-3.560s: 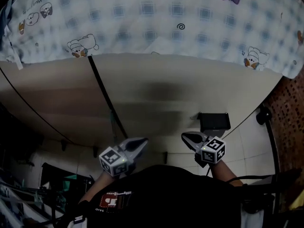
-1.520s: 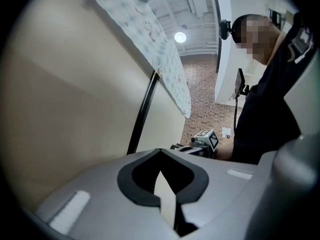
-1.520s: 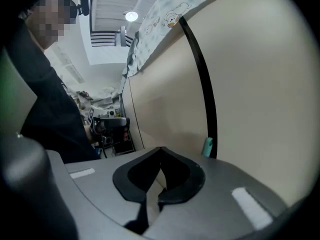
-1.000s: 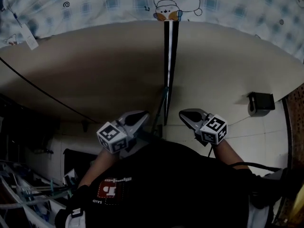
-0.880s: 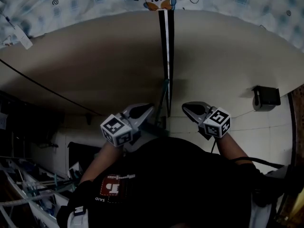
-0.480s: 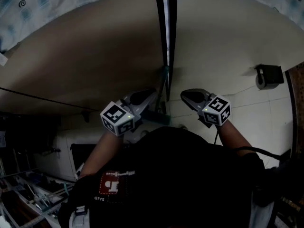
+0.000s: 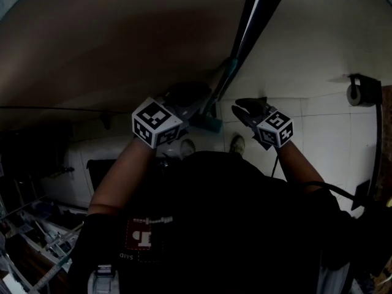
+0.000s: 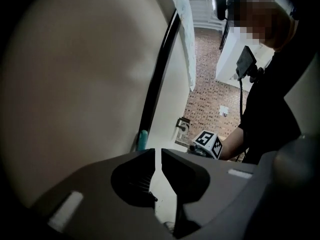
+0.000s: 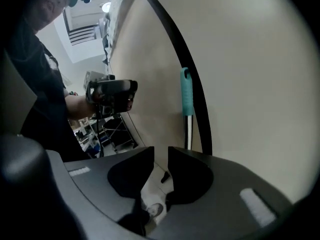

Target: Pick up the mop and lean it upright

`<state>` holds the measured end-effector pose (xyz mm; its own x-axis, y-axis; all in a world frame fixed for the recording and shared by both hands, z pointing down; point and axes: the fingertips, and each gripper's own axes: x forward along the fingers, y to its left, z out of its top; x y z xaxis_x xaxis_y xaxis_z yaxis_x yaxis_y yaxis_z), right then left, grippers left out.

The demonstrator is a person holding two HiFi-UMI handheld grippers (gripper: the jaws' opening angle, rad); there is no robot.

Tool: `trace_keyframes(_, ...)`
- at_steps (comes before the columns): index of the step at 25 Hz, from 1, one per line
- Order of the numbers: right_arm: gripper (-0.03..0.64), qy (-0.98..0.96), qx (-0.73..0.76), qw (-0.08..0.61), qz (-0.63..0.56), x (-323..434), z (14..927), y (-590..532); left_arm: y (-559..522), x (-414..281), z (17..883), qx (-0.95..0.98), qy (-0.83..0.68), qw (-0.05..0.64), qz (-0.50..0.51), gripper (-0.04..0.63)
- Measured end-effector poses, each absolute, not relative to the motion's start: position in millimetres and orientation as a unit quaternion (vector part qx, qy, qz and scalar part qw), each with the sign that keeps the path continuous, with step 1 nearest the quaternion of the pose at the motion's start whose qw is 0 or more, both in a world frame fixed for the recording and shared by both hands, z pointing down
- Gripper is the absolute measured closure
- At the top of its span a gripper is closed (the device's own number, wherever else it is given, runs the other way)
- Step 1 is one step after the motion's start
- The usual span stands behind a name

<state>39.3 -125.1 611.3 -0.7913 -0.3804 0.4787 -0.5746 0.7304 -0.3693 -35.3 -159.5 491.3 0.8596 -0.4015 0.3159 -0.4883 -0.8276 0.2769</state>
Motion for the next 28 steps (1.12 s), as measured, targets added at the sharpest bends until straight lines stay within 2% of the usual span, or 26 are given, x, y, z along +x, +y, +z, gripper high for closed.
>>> trace_keyframes(9, 0.469, -0.898, 0.25, 0.222, 0.285, 28.4, 706.0, -144.2, -190.1, -6.3, 562.1, 0.933, -0.239, 0.194, 0.187, 0.441)
trace_keyframes(12, 0.439, -0.894, 0.251, 0.233, 0.288, 21.1, 730.2, -147.2, -194.5, 4.3, 592.7, 0.926, -0.242, 0.202, 0.21, 0.418)
trace_keyframes(17, 0.366, -0.889, 0.25, 0.258, 0.283, 4.6, 774.7, -150.0, -196.3, 18.9, 630.0, 0.921, -0.236, 0.193, 0.243, 0.402)
trace_keyframes(20, 0.345, -0.887, 0.248, 0.271, 0.281, -6.9, 794.4, -150.4, -191.3, 18.2, 658.4, 0.915, -0.232, 0.194, 0.267, 0.399)
trace_keyframes(28, 0.344, -0.884, 0.256, 0.281, 0.271, -18.9, 827.2, -155.2, -192.2, 12.7, 716.4, 0.894, -0.245, 0.198, 0.319, 0.402)
